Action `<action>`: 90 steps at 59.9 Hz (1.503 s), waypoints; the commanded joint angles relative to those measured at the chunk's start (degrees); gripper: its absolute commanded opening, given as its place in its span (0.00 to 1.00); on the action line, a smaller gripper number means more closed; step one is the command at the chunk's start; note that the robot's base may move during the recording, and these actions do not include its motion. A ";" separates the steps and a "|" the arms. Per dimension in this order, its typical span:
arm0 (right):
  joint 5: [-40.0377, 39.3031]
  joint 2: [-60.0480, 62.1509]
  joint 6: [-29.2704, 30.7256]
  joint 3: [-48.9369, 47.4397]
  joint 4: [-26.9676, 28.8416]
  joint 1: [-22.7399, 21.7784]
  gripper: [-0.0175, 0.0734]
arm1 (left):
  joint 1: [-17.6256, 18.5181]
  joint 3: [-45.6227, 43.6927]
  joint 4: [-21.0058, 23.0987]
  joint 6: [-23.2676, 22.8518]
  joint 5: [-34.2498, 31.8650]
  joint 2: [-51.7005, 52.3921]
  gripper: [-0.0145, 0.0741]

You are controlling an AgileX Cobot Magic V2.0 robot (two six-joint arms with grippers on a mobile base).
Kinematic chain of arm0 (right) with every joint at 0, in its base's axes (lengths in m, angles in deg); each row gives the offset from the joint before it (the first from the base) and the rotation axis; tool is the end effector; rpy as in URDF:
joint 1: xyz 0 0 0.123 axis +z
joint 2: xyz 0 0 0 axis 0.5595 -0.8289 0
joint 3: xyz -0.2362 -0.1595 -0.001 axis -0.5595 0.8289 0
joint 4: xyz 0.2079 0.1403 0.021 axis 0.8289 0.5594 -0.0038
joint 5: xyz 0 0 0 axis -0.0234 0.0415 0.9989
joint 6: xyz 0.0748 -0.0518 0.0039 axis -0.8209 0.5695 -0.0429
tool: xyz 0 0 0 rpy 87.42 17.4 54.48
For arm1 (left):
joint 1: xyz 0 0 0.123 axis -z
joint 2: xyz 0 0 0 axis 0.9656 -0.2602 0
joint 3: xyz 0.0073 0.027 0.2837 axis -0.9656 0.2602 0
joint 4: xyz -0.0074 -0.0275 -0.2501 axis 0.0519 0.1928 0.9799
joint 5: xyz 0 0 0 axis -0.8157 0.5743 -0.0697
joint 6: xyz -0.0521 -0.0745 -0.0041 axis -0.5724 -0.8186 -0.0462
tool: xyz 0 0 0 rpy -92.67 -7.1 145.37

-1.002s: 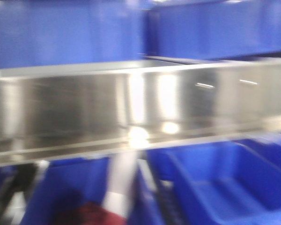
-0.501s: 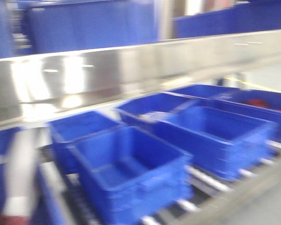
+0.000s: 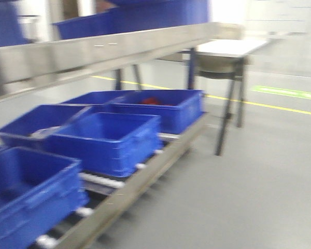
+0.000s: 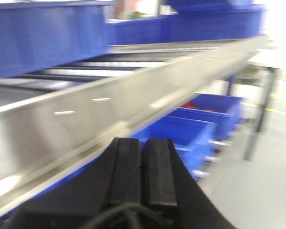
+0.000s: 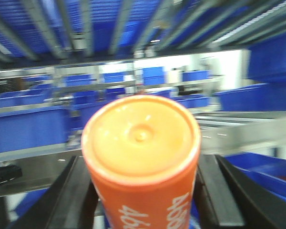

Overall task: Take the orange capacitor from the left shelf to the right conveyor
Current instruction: 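Drive the base away from the shelf toward the red-framed conveyor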

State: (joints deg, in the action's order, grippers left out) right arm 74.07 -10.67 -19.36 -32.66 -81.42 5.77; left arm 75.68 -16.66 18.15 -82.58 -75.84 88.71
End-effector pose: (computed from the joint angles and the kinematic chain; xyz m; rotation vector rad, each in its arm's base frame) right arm 0.0239 0.0209 0.3140 -0.3581 1.2682 0.7343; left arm 0.0566 -0.0007 0.2011 -0.0088 1.5157 -0.0297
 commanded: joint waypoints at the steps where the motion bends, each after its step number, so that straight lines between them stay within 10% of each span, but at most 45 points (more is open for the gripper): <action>1: -4.97 -0.60 0.45 -1.57 -0.43 -0.08 0.24 | 0.13 1.24 0.13 -0.37 -5.21 0.38 0.02; 90: -4.97 -0.60 0.45 -1.57 -0.43 -0.08 0.24 | 0.13 1.24 0.13 -0.37 -5.21 0.38 0.02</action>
State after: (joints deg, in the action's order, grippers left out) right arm 74.07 -10.67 -19.36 -32.66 -81.42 5.77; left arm 75.68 -16.66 18.15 -82.58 -75.84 88.71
